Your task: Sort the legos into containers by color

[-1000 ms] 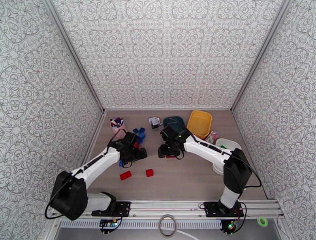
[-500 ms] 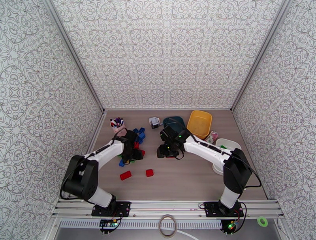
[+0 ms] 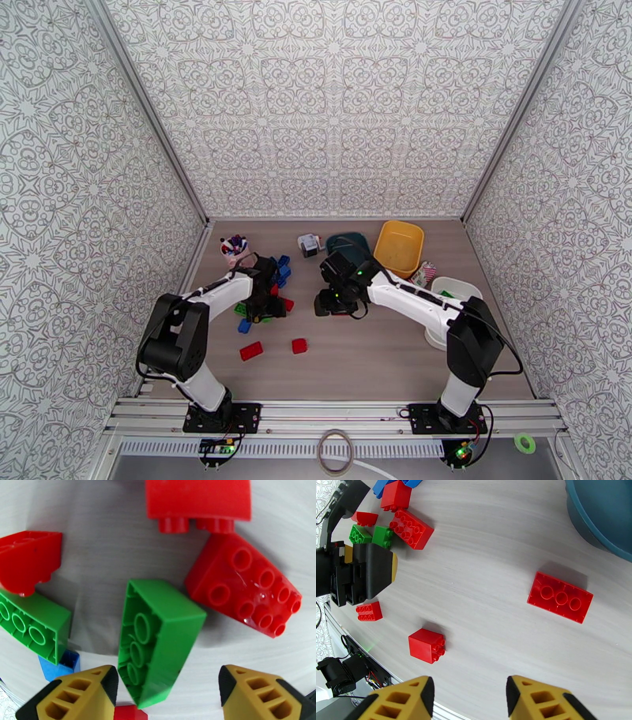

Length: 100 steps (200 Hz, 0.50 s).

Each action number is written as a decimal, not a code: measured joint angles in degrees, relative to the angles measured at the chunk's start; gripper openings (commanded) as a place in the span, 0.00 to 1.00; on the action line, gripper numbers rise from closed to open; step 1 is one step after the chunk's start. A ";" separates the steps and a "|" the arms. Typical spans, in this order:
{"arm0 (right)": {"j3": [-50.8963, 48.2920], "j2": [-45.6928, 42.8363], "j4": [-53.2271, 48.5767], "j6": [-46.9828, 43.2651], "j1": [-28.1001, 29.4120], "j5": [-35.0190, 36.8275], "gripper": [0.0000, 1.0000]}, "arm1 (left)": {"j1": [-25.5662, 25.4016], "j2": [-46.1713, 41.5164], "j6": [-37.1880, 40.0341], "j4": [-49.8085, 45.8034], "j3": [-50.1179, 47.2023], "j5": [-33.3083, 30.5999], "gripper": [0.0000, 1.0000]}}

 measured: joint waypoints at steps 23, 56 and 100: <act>0.00 0.00 -0.02 0.00 0.00 0.00 0.53 | 0.00 -0.76 0.00 -0.17 0.00 -0.07 0.72; 0.00 0.00 -0.02 0.00 0.00 0.00 0.52 | 0.00 -1.14 0.24 -0.17 0.00 -0.42 0.68; 0.00 0.00 -0.07 0.00 -0.07 0.04 0.52 | 0.00 0.48 1.14 -0.22 0.09 -0.44 0.60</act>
